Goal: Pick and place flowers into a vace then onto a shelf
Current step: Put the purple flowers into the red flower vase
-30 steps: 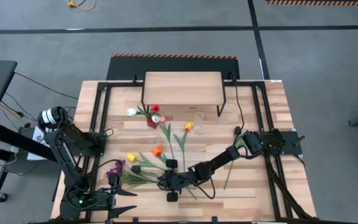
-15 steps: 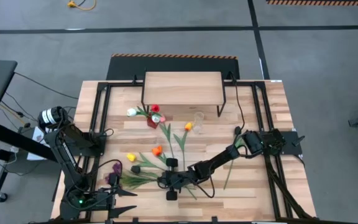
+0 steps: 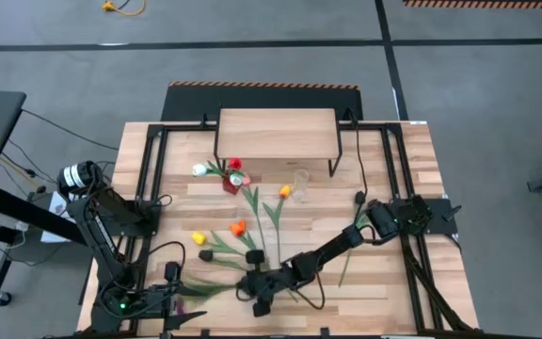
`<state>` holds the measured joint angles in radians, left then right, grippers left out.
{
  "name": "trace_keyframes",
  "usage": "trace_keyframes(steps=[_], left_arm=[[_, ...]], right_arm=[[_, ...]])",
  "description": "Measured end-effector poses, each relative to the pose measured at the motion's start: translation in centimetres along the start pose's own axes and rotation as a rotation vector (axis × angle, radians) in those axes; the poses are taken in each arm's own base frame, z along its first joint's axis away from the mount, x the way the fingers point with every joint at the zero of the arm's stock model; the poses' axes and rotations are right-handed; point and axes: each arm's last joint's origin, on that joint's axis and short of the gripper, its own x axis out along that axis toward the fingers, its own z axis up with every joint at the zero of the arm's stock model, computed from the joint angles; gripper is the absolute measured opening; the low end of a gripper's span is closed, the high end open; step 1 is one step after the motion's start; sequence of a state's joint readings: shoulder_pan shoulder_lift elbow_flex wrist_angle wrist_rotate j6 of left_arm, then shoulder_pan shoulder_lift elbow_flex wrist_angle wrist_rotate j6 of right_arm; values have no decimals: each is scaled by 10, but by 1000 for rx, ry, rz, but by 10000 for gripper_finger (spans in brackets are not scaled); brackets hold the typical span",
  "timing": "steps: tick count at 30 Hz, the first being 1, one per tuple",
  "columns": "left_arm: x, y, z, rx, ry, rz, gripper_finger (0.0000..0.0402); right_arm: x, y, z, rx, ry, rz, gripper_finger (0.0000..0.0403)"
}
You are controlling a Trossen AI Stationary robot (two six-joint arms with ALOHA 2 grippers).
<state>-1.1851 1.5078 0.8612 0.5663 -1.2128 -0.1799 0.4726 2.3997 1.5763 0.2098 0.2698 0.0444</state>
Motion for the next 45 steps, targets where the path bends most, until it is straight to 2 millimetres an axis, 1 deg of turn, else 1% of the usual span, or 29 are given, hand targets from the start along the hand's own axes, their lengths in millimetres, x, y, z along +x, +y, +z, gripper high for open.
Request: trace_keyframes(steps=[6,9,14,21,30,40,45], left_arm=[[0,2,-2,24,1,40,158],[0,2,-2,25,-1,54,158],[0,2,-2,22,0,54,158],[0,2,-2,19,0,58,158],[0,2,-2,18,0,57,158],[0,2,-2,11,-1,57,158],[0,2,-2,10,-1,57,158]], right_arm=[[-5,13,15,-76,-6,-4,5],[-6,13,22,-87,1,-73,5],[-9,8,29,-54,33,-223,8],[-11,2,45,-24,-15,-332,3],[-26,16,68,-51,-26,-532,4],[-41,30,77,-77,-54,-780,4],[-45,32,79,-85,-58,-870,4]])
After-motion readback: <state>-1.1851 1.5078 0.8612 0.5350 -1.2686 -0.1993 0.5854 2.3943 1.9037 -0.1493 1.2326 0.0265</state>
